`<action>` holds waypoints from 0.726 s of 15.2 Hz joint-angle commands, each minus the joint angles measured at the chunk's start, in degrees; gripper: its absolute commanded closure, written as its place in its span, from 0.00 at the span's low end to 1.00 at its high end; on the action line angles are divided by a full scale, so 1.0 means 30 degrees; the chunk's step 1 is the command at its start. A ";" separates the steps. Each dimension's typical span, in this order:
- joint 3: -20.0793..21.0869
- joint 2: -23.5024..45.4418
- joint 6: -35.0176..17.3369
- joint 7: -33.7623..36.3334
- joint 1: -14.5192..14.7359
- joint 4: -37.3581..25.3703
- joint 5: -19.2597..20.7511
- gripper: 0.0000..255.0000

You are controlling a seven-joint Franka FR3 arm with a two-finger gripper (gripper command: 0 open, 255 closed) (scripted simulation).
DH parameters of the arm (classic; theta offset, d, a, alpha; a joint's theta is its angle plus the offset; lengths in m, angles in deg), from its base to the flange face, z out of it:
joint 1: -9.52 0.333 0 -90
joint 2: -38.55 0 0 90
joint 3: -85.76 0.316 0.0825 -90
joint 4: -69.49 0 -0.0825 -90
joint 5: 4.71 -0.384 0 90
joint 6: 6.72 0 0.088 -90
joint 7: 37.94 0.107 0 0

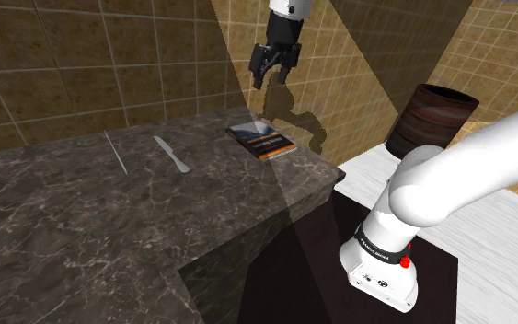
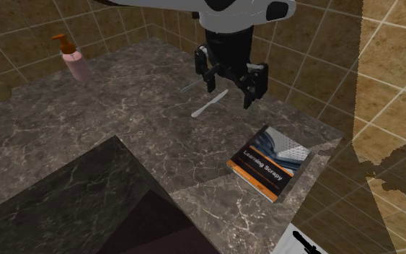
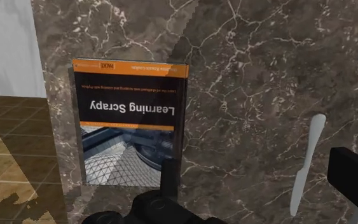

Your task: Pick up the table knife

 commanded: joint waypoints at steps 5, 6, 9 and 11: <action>0.1177 0.4021 -0.1905 0.1624 0.0100 -0.1467 -0.0007 0.00; 0.1350 0.4720 -0.2167 0.1894 0.0117 -0.1791 0.0047 0.00; 0.1828 0.6863 -0.2849 0.2720 0.0185 -0.2901 0.0300 0.00; 0.2104 0.8326 -0.3210 0.3279 0.0258 -0.3759 0.0540 0.00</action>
